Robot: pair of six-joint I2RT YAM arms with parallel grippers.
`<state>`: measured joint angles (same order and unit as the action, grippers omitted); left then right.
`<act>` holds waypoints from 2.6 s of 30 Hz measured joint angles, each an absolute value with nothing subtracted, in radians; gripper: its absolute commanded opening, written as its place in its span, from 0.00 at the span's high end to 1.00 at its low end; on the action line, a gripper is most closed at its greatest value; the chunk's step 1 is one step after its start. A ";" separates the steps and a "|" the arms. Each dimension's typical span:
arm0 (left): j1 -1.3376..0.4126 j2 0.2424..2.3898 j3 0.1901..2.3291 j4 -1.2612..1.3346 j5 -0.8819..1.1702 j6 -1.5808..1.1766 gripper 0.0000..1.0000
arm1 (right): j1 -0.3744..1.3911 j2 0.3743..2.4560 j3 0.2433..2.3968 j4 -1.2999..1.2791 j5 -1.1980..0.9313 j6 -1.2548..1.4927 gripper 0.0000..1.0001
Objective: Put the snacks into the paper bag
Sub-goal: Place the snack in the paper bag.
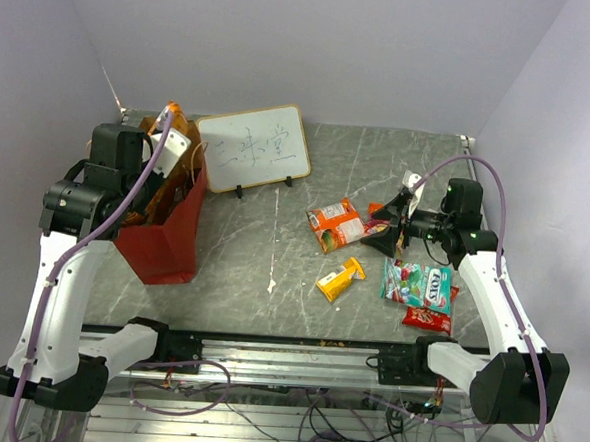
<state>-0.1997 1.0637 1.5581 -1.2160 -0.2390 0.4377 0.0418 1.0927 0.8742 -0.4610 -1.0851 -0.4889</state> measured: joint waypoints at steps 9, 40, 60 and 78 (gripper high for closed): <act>-0.200 1.086 1.522 -1.222 -0.244 0.459 0.93 | 0.041 1.089 0.861 -0.445 -1.089 -0.486 0.25; -0.199 1.163 1.357 -1.111 -0.241 0.444 0.72 | 0.040 1.067 0.840 -0.423 -1.097 -0.484 0.25; -0.189 1.139 1.338 -1.060 -0.235 0.402 0.48 | 0.038 1.061 0.839 -0.423 -1.104 -0.484 0.24; -0.011 1.220 1.418 -0.878 0.049 0.324 0.48 | 0.038 1.062 0.830 -0.420 -1.103 -0.487 0.24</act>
<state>-0.0109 1.2198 1.4178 -0.8780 0.0490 0.3244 0.0383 1.0618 0.8303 -0.4198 -1.1027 -0.4873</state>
